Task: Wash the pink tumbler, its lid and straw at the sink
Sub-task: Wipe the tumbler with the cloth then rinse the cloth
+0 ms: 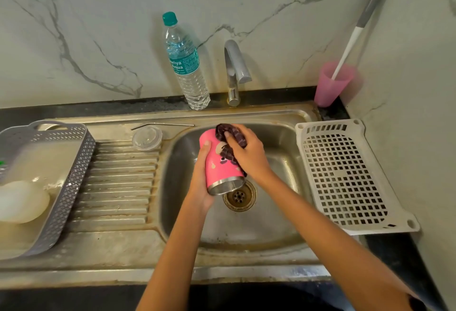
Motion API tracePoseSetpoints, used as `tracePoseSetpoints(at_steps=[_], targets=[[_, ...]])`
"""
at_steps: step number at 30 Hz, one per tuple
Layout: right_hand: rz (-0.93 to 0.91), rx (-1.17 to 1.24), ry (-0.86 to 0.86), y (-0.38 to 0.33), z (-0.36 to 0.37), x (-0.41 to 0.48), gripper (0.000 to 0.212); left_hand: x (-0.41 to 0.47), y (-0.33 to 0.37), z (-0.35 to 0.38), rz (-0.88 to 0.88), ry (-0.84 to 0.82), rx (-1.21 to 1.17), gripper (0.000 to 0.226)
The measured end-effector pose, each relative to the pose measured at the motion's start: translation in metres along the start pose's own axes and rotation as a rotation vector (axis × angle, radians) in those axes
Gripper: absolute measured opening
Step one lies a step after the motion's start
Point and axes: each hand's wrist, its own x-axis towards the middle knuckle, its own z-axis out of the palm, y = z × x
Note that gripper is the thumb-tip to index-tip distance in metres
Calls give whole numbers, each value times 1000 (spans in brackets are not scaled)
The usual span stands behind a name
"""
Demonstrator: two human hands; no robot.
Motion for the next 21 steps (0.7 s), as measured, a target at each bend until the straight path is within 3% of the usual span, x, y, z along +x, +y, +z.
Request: tracePoseSetpoints(at_steps=[2,7,11,17,21], targets=[[49,5,-42,4,-4,1,26,1,-1,1,14,26,-29,46],[-26,-116,-70,16,-11,-24,21,6,-8,2,-18,99,-148,59],[-152,-189,-54,11,-12,-16,30,3,-10,8,-64,-7,-97,50],[166,83,-64,-1,-16,7,22,2,-6,4,-20,-9,0,47],[147,41,-89,10,-12,-18,14,5,-1,-2,43,31,-20,49]])
